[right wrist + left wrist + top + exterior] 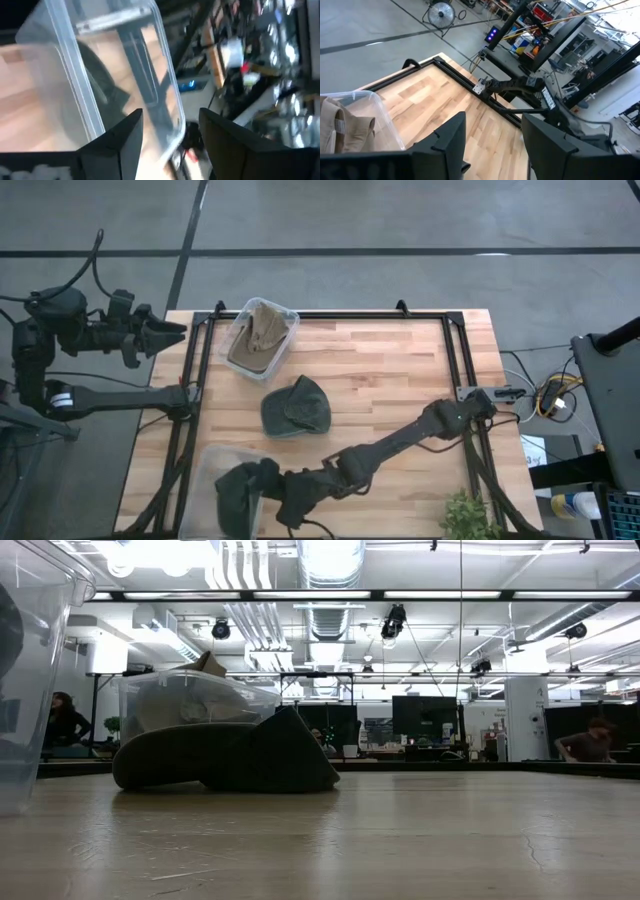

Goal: Pick and place caps into container
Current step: Put the black cap into the bottom transparent container

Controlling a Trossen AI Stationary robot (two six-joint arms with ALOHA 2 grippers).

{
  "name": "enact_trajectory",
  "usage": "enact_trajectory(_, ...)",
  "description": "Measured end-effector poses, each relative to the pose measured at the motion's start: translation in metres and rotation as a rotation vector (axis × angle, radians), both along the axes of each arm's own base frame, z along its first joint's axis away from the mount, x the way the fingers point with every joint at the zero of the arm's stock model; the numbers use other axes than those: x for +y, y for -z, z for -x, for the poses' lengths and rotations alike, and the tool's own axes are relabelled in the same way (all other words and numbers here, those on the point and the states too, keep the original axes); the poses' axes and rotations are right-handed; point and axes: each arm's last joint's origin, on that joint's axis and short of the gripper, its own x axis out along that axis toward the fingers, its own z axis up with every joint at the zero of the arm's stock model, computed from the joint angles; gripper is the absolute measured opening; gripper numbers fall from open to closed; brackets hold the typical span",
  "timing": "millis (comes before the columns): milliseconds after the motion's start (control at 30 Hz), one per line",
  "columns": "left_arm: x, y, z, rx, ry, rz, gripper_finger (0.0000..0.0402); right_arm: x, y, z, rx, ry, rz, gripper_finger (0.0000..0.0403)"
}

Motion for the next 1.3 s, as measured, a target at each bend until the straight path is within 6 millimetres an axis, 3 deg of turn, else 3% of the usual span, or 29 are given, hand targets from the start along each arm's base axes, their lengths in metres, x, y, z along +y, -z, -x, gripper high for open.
enact_trajectory(267,0.0,0.002,-0.001,0.027,0.004,0.0,0.0184,-0.04,-0.015,0.019,0.216,0.261,-0.167,0.0177)
enact_trajectory(400,0.002,0.002,-0.005,0.035,0.003,0.004,0.0184,-0.067,-0.012,0.023,0.343,0.407,-0.244,0.0171)
enact_trajectory(733,0.008,0.01,-0.018,0.092,-0.035,0.018,0.0184,-0.118,0.024,0.009,0.474,0.532,-0.29,0.0168)
enact_trajectory(1100,0.014,0.038,-0.035,0.203,-0.045,0.1,0.0184,-0.139,0.075,-0.001,0.474,0.561,-0.329,0.0169)
enact_trajectory(1300,0.014,0.04,-0.036,0.207,-0.03,0.115,0.0184,-0.149,0.092,-0.001,0.497,0.598,-0.354,0.0169)
